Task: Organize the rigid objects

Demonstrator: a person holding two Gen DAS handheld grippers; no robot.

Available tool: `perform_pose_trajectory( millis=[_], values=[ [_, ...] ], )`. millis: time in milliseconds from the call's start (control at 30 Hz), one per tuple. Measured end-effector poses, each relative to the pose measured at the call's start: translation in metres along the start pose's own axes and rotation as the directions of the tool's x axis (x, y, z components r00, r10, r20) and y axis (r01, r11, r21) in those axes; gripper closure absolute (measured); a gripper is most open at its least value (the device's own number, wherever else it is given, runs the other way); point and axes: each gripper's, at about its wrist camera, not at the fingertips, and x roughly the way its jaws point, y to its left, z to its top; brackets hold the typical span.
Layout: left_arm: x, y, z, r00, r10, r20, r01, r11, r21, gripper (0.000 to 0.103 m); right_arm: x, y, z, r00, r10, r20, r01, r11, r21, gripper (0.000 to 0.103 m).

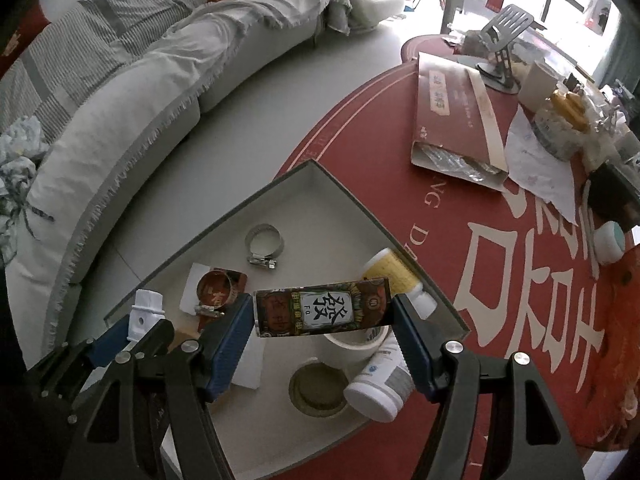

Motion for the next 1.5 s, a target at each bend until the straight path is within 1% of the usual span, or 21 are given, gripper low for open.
perform_pose_trajectory(
  millis=[167, 233, 267, 300, 333, 367, 400, 500, 567, 633, 700, 733, 767, 800, 833, 867, 933, 1000, 1100, 1233, 1500],
  values=[
    [0.010, -0.001, 0.000, 1.000, -0.002, -0.023, 0.002, 1.000, 0.006, 0.068, 0.012, 0.002, 0.002, 1.000, -0.003, -0.018, 0.003, 1.000, -0.006, 0.032],
    [0.015, -0.003, -0.002, 0.999, -0.014, -0.032, 0.015, 1.000, 0.016, 0.066, 0.019, 0.005, 0.004, 0.999, 0.010, -0.035, -0.010, 1.000, -0.022, 0.032],
    [0.017, -0.004, -0.003, 0.999, -0.023, -0.039, 0.024, 0.999, 0.024, 0.061, 0.022, 0.006, 0.004, 0.999, 0.021, -0.046, -0.022, 0.999, -0.032, 0.032],
    [0.018, -0.005, -0.004, 0.998, -0.032, -0.045, 0.033, 0.999, 0.031, 0.041, 0.026, 0.008, 0.004, 0.997, 0.036, -0.062, -0.039, 0.998, -0.045, 0.031],
    [0.019, -0.006, -0.005, 0.998, -0.045, -0.045, 0.046, 0.998, 0.039, 0.019, 0.027, 0.009, 0.004, 0.997, 0.037, -0.067, -0.041, 0.998, -0.055, 0.023],
    [0.018, -0.006, -0.006, 0.998, -0.050, -0.039, 0.052, 0.998, 0.046, 0.014, 0.027, 0.010, 0.004, 0.997, 0.032, -0.065, -0.036, 0.998, -0.061, 0.014],
    [0.015, -0.007, -0.008, 0.999, -0.043, -0.024, 0.044, 0.997, 0.056, 0.013, 0.023, 0.009, 0.003, 0.998, 0.027, -0.050, -0.030, 0.998, -0.061, 0.001],
    [0.003, -0.006, -0.013, 1.000, -0.010, 0.020, 0.009, 0.997, 0.074, 0.000, 0.007, 0.005, 0.002, 1.000, 0.024, -0.006, -0.025, 0.998, -0.055, 0.001],
    [-0.011, 0.000, -0.015, 0.998, -0.021, 0.060, 0.017, 0.998, 0.061, 0.000, -0.003, 0.001, -0.001, 0.999, 0.031, 0.011, -0.030, 0.999, -0.043, 0.001],
    [-0.025, 0.008, -0.017, 0.994, -0.052, 0.098, 0.047, 0.998, 0.043, 0.000, -0.016, -0.007, -0.007, 0.997, 0.065, 0.029, -0.065, 0.998, -0.018, 0.001],
    [-0.044, 0.016, -0.021, 0.984, -0.071, 0.161, 0.066, 0.997, 0.033, 0.000, -0.028, -0.014, -0.013, 0.995, 0.092, 0.048, -0.093, 0.996, 0.019, 0.001],
    [-0.052, 0.018, -0.023, 0.980, -0.089, 0.177, 0.084, 0.996, 0.034, 0.000, -0.032, -0.017, -0.016, 0.994, 0.097, 0.054, -0.099, 0.994, 0.036, 0.001],
    [-0.057, 0.020, -0.023, 0.978, -0.123, 0.167, 0.117, 0.992, 0.045, 0.000, -0.036, -0.021, -0.019, 0.994, 0.098, 0.059, -0.101, 0.993, 0.060, 0.001],
    [-0.059, 0.021, -0.023, 0.975, -0.168, 0.143, 0.161, 0.985, 0.056, 0.000, -0.037, -0.023, -0.021, 0.993, 0.110, 0.036, -0.112, 0.991, 0.076, 0.001],
    [-0.060, 0.022, -0.023, 0.975, -0.185, 0.122, 0.180, 0.982, 0.056, 0.000, -0.038, -0.024, -0.022, 0.993, 0.119, 0.012, -0.120, 0.989, 0.087, 0.001],
    [-0.058, 0.023, -0.022, 0.981, -0.172, 0.091, 0.169, 0.985, 0.047, 0.000, -0.037, -0.025, -0.024, 0.992, 0.122, -0.011, -0.120, 0.987, 0.105, 0.001],
    [-0.055, 0.023, -0.023, 0.992, -0.117, 0.039, 0.117, 0.993, 0.014, 0.000, -0.036, -0.027, -0.031, 0.992, 0.104, -0.067, -0.094, 0.986, 0.140, 0.001],
    [-0.051, 0.025, -0.026, 0.996, -0.094, 0.006, 0.094, 0.995, -0.013, 0.000, -0.035, -0.025, -0.036, 0.990, 0.088, -0.110, -0.071, 0.986, 0.149, 0.001],
    [-0.047, 0.028, -0.033, 0.997, -0.070, -0.030, 0.069, 0.997, -0.041, 0.000, -0.034, -0.018, -0.039, 0.990, 0.039, -0.138, -0.021, 0.992, 0.123, 0.001],
    [-0.049, 0.037, -0.036, 0.998, -0.049, -0.033, 0.047, 0.997, -0.061, 0.000, -0.035, -0.010, -0.041, 0.988, 0.034, -0.148, -0.018, 0.994, 0.108, 0.001],
    [-0.049, 0.043, -0.037, 0.999, -0.022, -0.031, 0.020, 0.998, -0.054, 0.000, -0.035, -0.004, -0.044, 0.987, 0.034, -0.156, -0.017, 0.994, 0.110, 0.001]
  ],
)
